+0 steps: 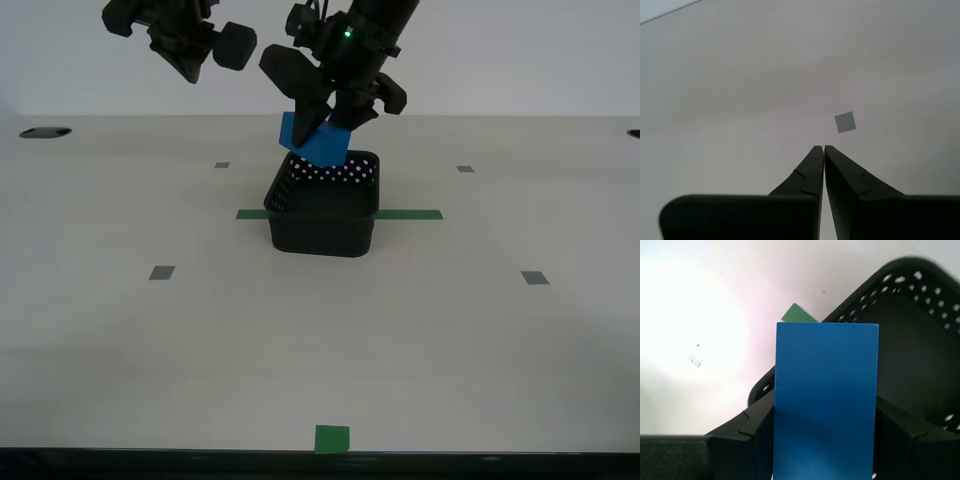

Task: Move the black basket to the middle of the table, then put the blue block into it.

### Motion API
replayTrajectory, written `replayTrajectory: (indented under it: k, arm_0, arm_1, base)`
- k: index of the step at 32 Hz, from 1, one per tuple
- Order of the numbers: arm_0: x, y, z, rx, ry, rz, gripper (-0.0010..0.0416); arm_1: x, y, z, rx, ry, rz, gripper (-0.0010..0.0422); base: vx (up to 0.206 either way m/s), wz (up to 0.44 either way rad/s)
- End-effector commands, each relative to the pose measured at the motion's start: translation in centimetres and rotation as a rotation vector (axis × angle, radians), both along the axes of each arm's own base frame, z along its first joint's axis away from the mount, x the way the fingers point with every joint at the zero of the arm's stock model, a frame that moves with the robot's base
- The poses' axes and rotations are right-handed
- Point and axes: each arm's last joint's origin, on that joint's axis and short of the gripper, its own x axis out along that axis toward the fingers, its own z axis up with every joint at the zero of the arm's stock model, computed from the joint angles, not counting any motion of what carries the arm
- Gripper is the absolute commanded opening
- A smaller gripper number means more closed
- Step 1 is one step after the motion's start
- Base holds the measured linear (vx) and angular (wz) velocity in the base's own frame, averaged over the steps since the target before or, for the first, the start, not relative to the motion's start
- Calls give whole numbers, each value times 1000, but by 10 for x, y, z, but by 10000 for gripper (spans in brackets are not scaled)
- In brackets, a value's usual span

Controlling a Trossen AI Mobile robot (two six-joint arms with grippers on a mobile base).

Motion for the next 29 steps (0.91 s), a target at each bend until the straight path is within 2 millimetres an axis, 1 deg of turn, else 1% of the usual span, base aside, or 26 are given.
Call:
replayTrajectory:
  k: [1, 3, 4, 5, 7, 8, 9, 10, 11, 12, 13, 14, 15, 16, 17, 18, 22, 25, 27, 29]
  arm_0:
    - [1, 0, 0, -30, -31, -11, 7]
    - [3, -3, -1, -118, -98, -56, 31]
    - [3, -4, -1, -120, -98, -55, 40]
    - [3, -4, -1, -120, -99, -54, 68]
    - [3, -4, -1, -121, -103, -49, 85]
    - [3, -4, -1, -123, -104, -43, 111]
    - [3, -4, -1, -123, -105, -42, 184]
    - [3, -4, -2, -124, -105, -42, 213]
    - [3, -4, -2, -124, -104, -42, 227]
    - [3, -4, -2, -125, -103, -41, 282]
    - [3, -4, -2, -125, -103, -41, 297]
    - [3, -4, -2, -126, -103, -40, 324]
    - [3, -4, -2, -125, -104, -40, 375]
    - [3, -4, -2, -125, -104, -40, 396]
    - [3, -4, -2, -125, -105, -40, 402]
    - [3, -4, -2, -126, -106, -36, 391]
    - [3, -4, -2, -127, -108, -33, 373]
    - [4, -5, -2, -139, -122, -28, 377]
    - [9, -11, -2, -254, -221, -41, 384]
    - [15, -19, -2, -307, -255, -79, 385]
  arm_1:
    - [0, 0, 0, 3, -2, -2, 0]
    - [0, 0, 1, 2, -3, -2, 0]
    - [0, 0, 1, 2, -4, -3, 0]
    - [0, 0, 1, 1, -5, -3, 0]
    - [0, 0, 1, 1, -5, -3, 0]
    - [0, 0, 1, 1, -6, -2, 0]
    - [1, 0, 1, 0, -9, -2, 0]
    - [1, 0, 1, 0, -9, -3, 0]
    - [1, 0, 1, 0, -9, -3, 0]
    - [1, 0, 1, 0, -9, -2, 0]
    - [1, 0, 1, 0, -9, -2, 0]
    - [1, 0, 1, 0, -9, -2, 0]
    - [1, 0, 1, 0, -9, -3, 0]
    - [1, 0, 1, 0, -9, -2, 0]
    - [1, 0, 1, 0, -9, -2, 0]
    - [1, 0, 1, 0, -9, -2, 0]
    - [1, 0, 1, 0, -9, -3, 0]
    - [1, 0, 1, 0, -9, -3, 0]
    - [1, 0, 1, 0, -9, -3, 0]
    - [1, -1, 1, 0, -9, -3, 0]
  base:
    - [0, 0]
    - [0, 0]
    - [0, 0]
    - [0, 0]
    - [0, 0]
    - [0, 0]
    - [0, 0]
    - [0, 0]
    - [0, 0]
    - [0, 0]
    - [0, 0]
    - [0, 0]
    - [0, 0]
    - [0, 0]
    - [0, 0]
    - [0, 0]
    - [0, 0]
    - [0, 0]
    - [0, 0]
    - [0, 0]
